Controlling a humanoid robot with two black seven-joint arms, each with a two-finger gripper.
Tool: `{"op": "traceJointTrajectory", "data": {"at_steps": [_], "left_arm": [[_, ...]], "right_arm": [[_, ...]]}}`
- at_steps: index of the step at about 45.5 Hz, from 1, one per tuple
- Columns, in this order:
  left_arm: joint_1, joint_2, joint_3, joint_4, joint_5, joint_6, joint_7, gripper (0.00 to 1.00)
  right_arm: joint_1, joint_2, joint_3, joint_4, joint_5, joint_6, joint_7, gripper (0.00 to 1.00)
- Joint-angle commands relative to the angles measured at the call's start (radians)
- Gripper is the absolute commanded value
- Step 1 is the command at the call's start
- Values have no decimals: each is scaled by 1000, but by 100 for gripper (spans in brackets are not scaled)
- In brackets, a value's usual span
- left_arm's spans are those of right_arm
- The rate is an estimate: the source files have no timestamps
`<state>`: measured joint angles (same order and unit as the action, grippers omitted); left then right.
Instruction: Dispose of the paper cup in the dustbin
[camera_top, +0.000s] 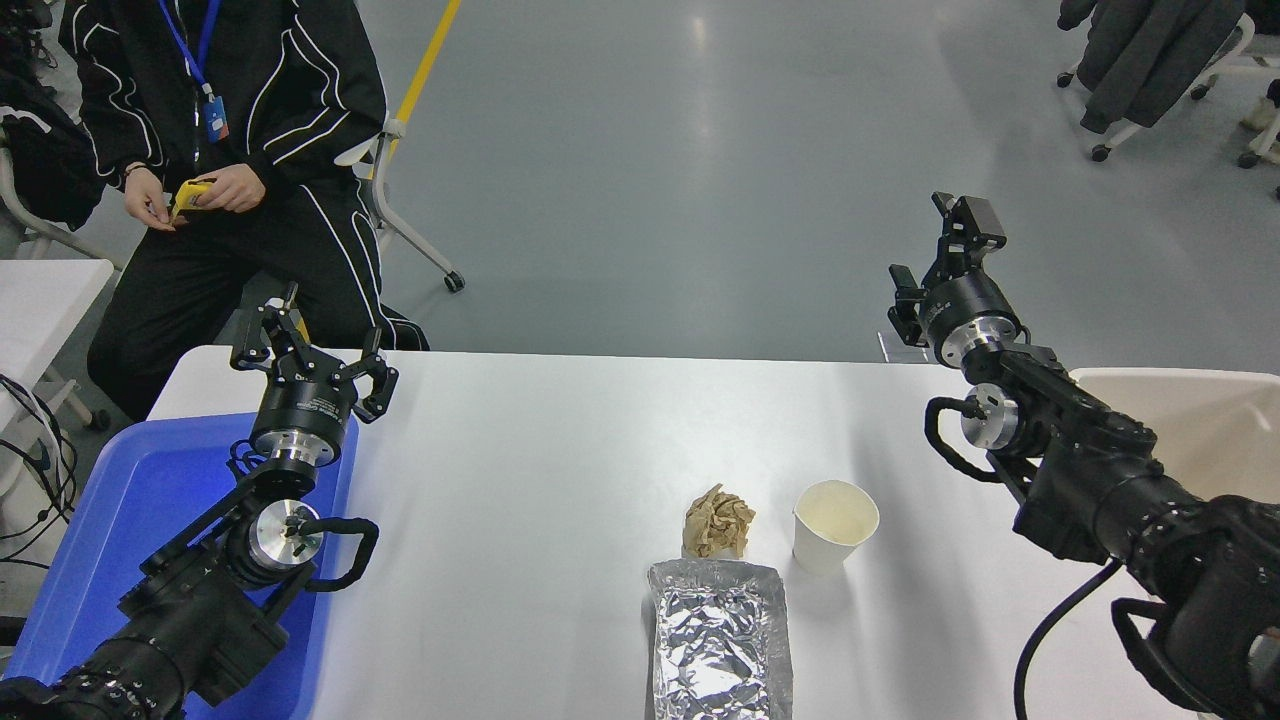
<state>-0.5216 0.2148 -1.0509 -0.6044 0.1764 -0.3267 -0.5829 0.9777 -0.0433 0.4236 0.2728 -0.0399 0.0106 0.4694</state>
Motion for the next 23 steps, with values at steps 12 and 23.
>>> {"op": "traceJointTrajectory", "data": {"at_steps": [12,23], "left_arm": [[-2,3,0,0,2,1,2,100],[-2,3,0,0,2,0,2,100]], "right_arm": [[2,22,1,-15,0,-3,0,100],[3,19,12,-17,0,3,0,100]]}}
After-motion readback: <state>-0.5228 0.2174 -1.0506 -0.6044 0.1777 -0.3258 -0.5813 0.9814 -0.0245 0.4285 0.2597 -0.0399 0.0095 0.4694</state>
